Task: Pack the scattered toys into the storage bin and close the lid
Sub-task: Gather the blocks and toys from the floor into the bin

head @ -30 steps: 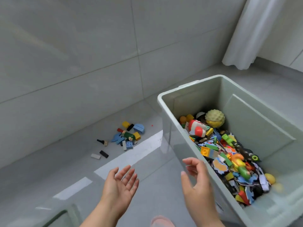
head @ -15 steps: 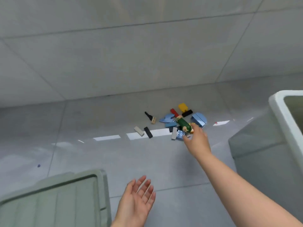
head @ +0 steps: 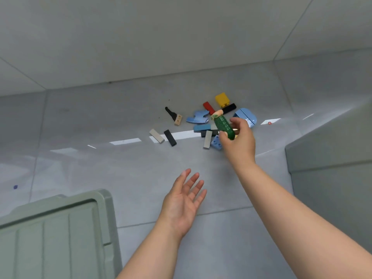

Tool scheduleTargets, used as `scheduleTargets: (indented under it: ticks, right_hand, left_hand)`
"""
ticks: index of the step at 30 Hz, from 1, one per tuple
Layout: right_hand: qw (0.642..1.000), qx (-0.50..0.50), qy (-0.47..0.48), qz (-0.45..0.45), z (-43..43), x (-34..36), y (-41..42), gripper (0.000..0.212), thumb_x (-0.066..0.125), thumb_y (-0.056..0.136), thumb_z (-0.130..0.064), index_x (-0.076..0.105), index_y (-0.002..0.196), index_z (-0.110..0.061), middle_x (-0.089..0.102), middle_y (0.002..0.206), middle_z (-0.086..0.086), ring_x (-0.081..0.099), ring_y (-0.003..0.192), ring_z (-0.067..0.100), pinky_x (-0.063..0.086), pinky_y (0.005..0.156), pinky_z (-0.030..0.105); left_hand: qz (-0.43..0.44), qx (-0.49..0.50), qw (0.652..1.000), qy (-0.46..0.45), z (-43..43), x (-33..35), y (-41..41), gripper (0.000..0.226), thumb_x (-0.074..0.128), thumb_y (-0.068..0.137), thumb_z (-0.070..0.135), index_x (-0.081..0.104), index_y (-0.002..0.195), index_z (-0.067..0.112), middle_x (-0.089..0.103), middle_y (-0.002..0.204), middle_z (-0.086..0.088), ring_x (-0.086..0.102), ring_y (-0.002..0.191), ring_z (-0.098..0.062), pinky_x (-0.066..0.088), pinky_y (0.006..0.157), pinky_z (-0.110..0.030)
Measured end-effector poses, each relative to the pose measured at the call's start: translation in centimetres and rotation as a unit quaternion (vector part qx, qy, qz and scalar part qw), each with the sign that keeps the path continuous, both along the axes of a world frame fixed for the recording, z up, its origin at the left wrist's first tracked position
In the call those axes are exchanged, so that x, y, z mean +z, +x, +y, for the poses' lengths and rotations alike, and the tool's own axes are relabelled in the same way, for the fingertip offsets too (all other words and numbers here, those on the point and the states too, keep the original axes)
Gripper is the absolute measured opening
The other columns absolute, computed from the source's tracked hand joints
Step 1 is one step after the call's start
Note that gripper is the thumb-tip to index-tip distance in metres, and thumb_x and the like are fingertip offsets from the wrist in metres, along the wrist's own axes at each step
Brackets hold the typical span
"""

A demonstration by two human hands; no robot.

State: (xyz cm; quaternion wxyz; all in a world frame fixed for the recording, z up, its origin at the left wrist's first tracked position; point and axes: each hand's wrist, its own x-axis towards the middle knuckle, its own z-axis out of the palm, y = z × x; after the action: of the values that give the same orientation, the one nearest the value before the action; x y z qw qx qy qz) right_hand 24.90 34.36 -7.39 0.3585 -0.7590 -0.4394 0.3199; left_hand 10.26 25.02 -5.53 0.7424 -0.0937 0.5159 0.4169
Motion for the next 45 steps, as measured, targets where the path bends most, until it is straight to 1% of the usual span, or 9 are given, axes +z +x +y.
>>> scheduleTargets:
  ticks: [5,10,15,19,23,27,31,40,45]
  right_hand:
    - [0.983,0.148,0.001,0.113,-9.0,3.2,-5.3,0.047,0.077,0.066,-0.03,0.047,0.102,-0.041,0.057,0.1,-0.02,0.052,0.092,-0.002,0.035,0.074,0.005]
    - [0.99,0.087,-0.008,0.109,-8.8,1.3,-3.3,0.027,0.069,0.075,-0.039,0.054,0.097,-0.034,0.059,0.102,-0.009,0.053,0.088,0.01,0.036,0.071,0.003]
    - [0.984,0.131,-0.074,-0.099,-2.0,-1.3,-0.3,0.049,0.062,0.086,-0.02,0.044,0.131,-0.019,0.045,0.132,0.005,0.043,0.12,0.024,0.039,0.096,0.032]
    - [0.958,0.188,-0.086,-0.199,-0.3,-3.1,-0.4,0.046,0.06,0.085,-0.016,0.046,0.129,-0.018,0.051,0.127,0.007,0.043,0.117,0.026,0.039,0.093,0.034]
    - [0.995,0.074,-0.034,-0.055,-2.6,-1.3,-1.9,0.049,0.069,0.079,-0.018,0.047,0.122,-0.024,0.054,0.105,-0.005,0.047,0.104,0.017,0.038,0.078,0.017]
    - [0.976,0.19,0.018,0.103,-8.0,3.1,-5.9,0.059,0.08,0.067,-0.02,0.042,0.106,-0.044,0.054,0.095,-0.02,0.046,0.091,0.007,0.035,0.076,0.005]
    - [0.973,0.212,0.022,0.089,-8.6,2.6,-6.0,0.044,0.071,0.064,-0.045,0.047,0.1,-0.045,0.052,0.097,-0.021,0.047,0.092,0.001,0.034,0.078,0.006]
    - [0.979,0.107,-0.105,-0.137,0.6,-3.6,-3.3,0.04,0.069,0.079,-0.032,0.044,0.106,-0.017,0.053,0.106,0.0,0.052,0.094,0.018,0.042,0.068,0.031]
    - [0.997,0.024,-0.075,-0.001,-0.6,-2.0,-4.1,0.031,0.066,0.079,-0.014,0.041,0.096,-0.02,0.053,0.092,-0.005,0.051,0.074,0.012,0.044,0.066,0.028]
  left_hand:
    - [-0.016,-0.011,0.996,0.089,1.2,-0.3,-0.4,0.089,0.077,0.063,0.053,0.041,0.138,0.02,0.058,0.126,-0.015,0.063,0.108,-0.031,0.054,0.084,-0.046]
    - [0.072,0.032,0.992,0.097,1.4,-0.4,-1.3,0.018,0.046,0.095,0.03,0.056,0.11,0.025,0.059,0.094,-0.004,0.06,0.083,-0.018,0.051,0.075,-0.035]
    - [0.039,0.032,0.996,0.07,0.7,-0.4,-2.4,0.037,0.041,0.093,0.047,0.056,0.115,0.022,0.061,0.097,-0.007,0.061,0.088,-0.022,0.048,0.089,-0.042]
    - [0.009,0.03,0.997,0.065,0.5,-0.6,-2.9,0.053,0.037,0.09,0.057,0.057,0.122,0.02,0.066,0.099,-0.008,0.063,0.093,-0.025,0.041,0.098,-0.047]
    - [-0.019,0.034,0.998,0.041,0.9,-0.8,-3.1,0.06,0.036,0.087,0.061,0.056,0.126,0.019,0.065,0.11,-0.013,0.06,0.105,-0.03,0.043,0.094,-0.042]
    - [-0.059,0.039,0.997,0.035,0.9,-1.4,-3.1,0.063,0.038,0.084,0.063,0.057,0.126,0.02,0.066,0.112,-0.015,0.064,0.098,-0.029,0.048,0.085,-0.041]
    - [-0.072,0.015,0.996,0.049,0.7,-2.1,-3.2,0.054,0.042,0.084,0.056,0.064,0.12,0.023,0.068,0.106,-0.011,0.063,0.098,-0.028,0.047,0.09,-0.043]
    - [-0.086,0.054,0.994,0.04,1.4,-2.8,-2.6,0.045,0.044,0.088,0.047,0.066,0.116,0.02,0.065,0.107,-0.013,0.06,0.104,-0.033,0.031,0.107,-0.057]
    - [-0.086,0.062,0.993,0.043,2.3,-2.7,-3.3,0.052,0.047,0.085,0.052,0.064,0.121,0.02,0.059,0.126,-0.016,0.055,0.114,-0.036,0.033,0.107,-0.053]
